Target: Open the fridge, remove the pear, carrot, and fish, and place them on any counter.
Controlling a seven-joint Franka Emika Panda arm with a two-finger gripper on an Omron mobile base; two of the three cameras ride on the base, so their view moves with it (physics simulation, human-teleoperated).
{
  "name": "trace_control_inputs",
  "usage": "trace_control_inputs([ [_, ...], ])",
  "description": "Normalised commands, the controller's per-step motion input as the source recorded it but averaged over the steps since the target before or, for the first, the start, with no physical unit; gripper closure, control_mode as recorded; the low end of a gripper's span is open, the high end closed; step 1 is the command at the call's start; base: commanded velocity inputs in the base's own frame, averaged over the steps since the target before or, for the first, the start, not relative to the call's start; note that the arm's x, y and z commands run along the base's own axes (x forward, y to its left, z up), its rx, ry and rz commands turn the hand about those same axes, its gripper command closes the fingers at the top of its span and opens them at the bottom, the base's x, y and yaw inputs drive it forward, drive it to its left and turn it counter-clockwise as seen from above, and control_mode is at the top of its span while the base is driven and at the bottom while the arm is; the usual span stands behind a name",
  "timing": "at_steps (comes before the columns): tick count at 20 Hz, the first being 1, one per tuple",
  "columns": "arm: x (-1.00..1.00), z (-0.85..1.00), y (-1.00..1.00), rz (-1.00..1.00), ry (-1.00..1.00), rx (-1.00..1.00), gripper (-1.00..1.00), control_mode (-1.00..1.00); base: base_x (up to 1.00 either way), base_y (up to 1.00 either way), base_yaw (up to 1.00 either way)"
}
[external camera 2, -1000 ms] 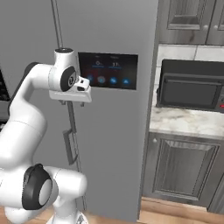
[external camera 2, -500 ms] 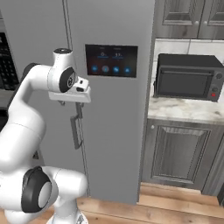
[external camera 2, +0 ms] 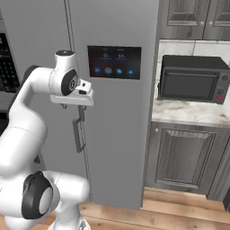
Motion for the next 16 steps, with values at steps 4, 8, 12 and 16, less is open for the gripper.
trace_control_inputs([
  [4, 0.0, 0.0, 0.0, 0.0, 0.0, 0.0, -1.0, 1.0, 0.0, 0.0, 0.0],
  [8, 0.0, 0.0, 0.0, 0.0, 0.0, 0.0, -1.0, 1.0, 0.0, 0.0, 0.0],
  [12, 0.0, -0.14, 0.1, 0.04, -0.2, 0.01, -1.0, -1.0, 0.0, 0.0, 0.0],
  [16, 0.0, -0.14, 0.44, 0.21, -0.54, 0.0, -1.0, -1.0, 0.0, 0.0, 0.0],
])
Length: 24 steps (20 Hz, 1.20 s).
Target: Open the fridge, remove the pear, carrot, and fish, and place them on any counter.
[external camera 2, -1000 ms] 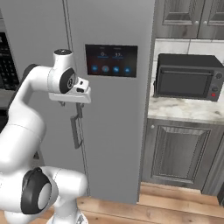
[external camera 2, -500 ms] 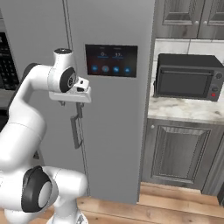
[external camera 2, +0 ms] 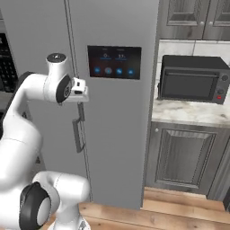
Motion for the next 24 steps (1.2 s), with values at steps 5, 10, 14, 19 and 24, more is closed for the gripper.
trace_control_inputs([
  [5, 0.19, -0.11, 0.41, 0.21, -0.23, 0.0, -1.0, -1.0, 0.0, 0.0, 0.0],
  [10, 0.28, -0.08, 0.16, 0.03, -0.14, 0.0, -1.0, -1.0, 0.0, 0.0, 0.0],
  [14, 0.52, 0.0, 0.0, -0.01, -0.01, 0.0, -1.0, -1.0, 0.0, 0.0, 0.0],
  [19, 0.52, 0.0, 0.03, -0.07, -0.03, 0.0, -1.0, -1.0, 0.0, 0.0, 0.0],
  [24, 0.39, 0.0, 0.0, -0.08, 0.0, 0.01, -1.0, -1.0, 0.0, 0.0, 0.0],
])
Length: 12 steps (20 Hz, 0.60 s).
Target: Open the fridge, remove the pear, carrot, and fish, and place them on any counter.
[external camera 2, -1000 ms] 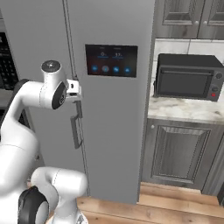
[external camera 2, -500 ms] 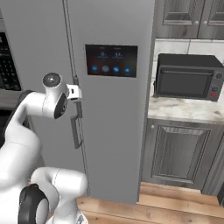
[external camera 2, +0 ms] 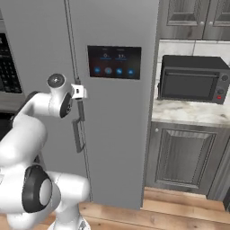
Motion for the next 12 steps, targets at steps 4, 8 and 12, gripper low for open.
trace_control_inputs([
  [4, 0.39, 0.0, 0.0, -0.07, -0.02, 0.03, -1.0, -1.0, 0.0, 0.0, 0.0],
  [8, 0.31, 0.0, 0.08, -0.05, -0.08, 0.04, -1.0, -1.0, 0.0, 0.0, 0.0],
  [12, 0.3, 0.0, 0.04, -0.04, -0.11, 0.05, -1.0, -1.0, 0.0, 0.0, 0.0],
])
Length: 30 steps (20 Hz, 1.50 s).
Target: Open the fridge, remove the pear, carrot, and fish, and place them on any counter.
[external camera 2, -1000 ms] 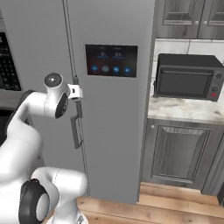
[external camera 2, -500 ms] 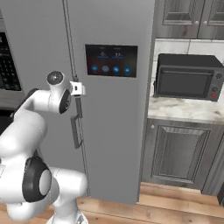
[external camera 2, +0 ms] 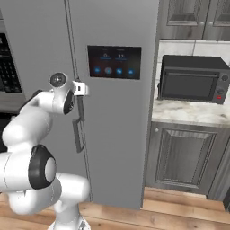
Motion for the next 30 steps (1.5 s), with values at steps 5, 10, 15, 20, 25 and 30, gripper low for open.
trace_control_inputs([
  [5, 0.29, 0.0, 0.02, -0.04, -0.09, 0.05, -1.0, -1.0, 0.0, 0.0, 0.0],
  [10, 0.34, -0.06, 0.05, -0.04, -0.02, 0.01, -1.0, -1.0, 0.0, 0.0, 0.0],
  [15, 0.44, -0.12, 0.01, -0.04, 0.0, 0.01, -1.0, -1.0, 0.0, 0.0, 0.0],
  [20, 0.51, -0.16, 0.07, -0.04, 0.0, 0.0, -1.0, -1.0, 0.0, 0.0, 0.0],
  [25, 0.54, -0.2, 0.13, -0.03, 0.0, 0.0, -1.0, -1.0, 0.0, 0.0, 0.0],
  [30, 0.5, -0.18, 0.13, -0.04, 0.0, 0.0, 1.0, -1.0, 0.0, 0.0, 0.0],
])
